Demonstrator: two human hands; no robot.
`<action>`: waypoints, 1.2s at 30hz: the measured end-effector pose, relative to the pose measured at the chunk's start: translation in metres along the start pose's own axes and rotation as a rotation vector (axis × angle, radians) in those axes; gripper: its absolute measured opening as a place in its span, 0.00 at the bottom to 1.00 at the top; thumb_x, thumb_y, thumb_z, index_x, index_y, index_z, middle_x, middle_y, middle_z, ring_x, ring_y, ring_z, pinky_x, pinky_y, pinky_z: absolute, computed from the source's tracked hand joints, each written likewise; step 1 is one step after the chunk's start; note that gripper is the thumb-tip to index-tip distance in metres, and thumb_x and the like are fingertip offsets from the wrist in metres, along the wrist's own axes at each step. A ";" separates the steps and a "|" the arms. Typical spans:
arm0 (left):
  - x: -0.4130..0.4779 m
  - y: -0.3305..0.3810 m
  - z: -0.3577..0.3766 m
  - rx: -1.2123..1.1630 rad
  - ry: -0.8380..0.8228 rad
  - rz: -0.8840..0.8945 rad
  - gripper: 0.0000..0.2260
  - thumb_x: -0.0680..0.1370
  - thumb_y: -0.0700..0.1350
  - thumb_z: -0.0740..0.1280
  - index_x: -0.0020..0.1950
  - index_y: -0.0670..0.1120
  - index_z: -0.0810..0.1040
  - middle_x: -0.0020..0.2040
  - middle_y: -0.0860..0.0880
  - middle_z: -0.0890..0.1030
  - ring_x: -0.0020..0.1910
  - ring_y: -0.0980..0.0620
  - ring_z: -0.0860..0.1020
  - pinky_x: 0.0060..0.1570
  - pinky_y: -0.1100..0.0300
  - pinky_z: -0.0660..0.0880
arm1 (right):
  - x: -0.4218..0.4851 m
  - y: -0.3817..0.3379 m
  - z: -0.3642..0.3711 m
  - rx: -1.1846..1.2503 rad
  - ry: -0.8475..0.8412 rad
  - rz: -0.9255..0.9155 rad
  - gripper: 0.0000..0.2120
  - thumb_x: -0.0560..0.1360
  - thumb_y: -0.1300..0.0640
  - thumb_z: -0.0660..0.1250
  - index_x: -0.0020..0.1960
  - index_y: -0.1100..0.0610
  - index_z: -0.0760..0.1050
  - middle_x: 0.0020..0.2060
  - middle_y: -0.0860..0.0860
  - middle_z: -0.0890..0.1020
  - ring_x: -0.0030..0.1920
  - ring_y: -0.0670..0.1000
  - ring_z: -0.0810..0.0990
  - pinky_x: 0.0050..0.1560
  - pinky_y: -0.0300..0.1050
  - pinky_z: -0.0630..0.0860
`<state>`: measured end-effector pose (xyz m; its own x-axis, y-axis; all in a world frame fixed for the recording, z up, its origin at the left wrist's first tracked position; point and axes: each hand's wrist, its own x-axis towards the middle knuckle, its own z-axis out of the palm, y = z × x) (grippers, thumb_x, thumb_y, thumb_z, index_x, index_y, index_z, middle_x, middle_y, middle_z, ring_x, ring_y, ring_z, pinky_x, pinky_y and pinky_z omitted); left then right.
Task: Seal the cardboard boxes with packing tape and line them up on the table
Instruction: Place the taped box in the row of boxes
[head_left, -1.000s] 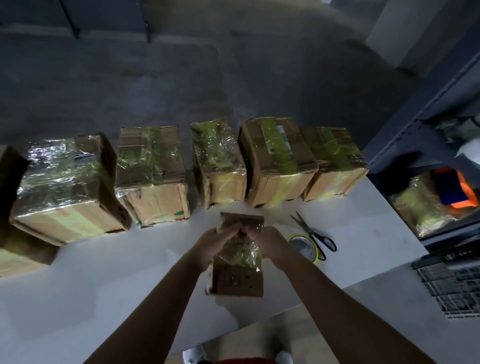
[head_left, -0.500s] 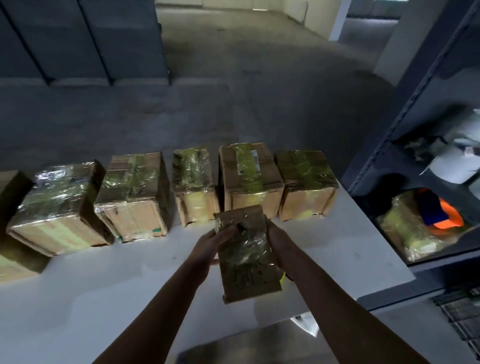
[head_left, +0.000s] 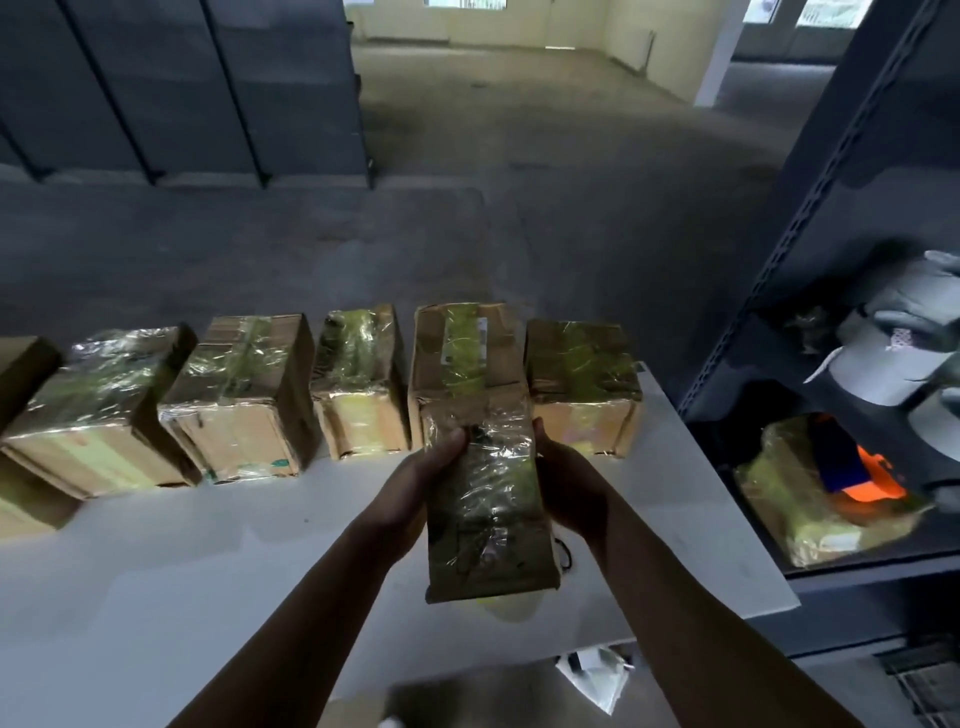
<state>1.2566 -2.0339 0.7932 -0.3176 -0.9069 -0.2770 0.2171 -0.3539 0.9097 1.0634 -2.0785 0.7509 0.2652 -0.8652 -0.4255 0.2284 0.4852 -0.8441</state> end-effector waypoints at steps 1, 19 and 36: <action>0.006 0.005 0.003 0.003 0.004 0.022 0.23 0.78 0.56 0.61 0.66 0.43 0.74 0.62 0.40 0.79 0.62 0.40 0.77 0.65 0.42 0.69 | -0.003 -0.011 0.004 -0.034 0.023 -0.023 0.36 0.73 0.34 0.65 0.67 0.62 0.71 0.66 0.67 0.72 0.66 0.68 0.72 0.67 0.68 0.66; 0.150 0.096 0.085 0.170 0.163 0.242 0.28 0.76 0.62 0.63 0.73 0.53 0.67 0.72 0.55 0.65 0.68 0.53 0.66 0.65 0.48 0.66 | -0.014 -0.125 -0.026 -0.579 0.520 -0.289 0.23 0.75 0.37 0.62 0.61 0.52 0.74 0.52 0.51 0.81 0.54 0.53 0.80 0.59 0.56 0.76; 0.288 0.027 0.216 0.827 0.189 0.100 0.16 0.73 0.49 0.58 0.53 0.40 0.76 0.48 0.43 0.78 0.48 0.43 0.79 0.46 0.51 0.78 | 0.054 -0.168 -0.203 -0.833 0.917 -0.229 0.17 0.80 0.48 0.59 0.61 0.59 0.74 0.59 0.59 0.75 0.58 0.58 0.74 0.51 0.44 0.66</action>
<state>0.9714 -2.2552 0.8043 -0.1579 -0.9738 -0.1637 -0.5311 -0.0560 0.8454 0.8490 -2.2318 0.8033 -0.5250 -0.8505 -0.0308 -0.5642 0.3749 -0.7356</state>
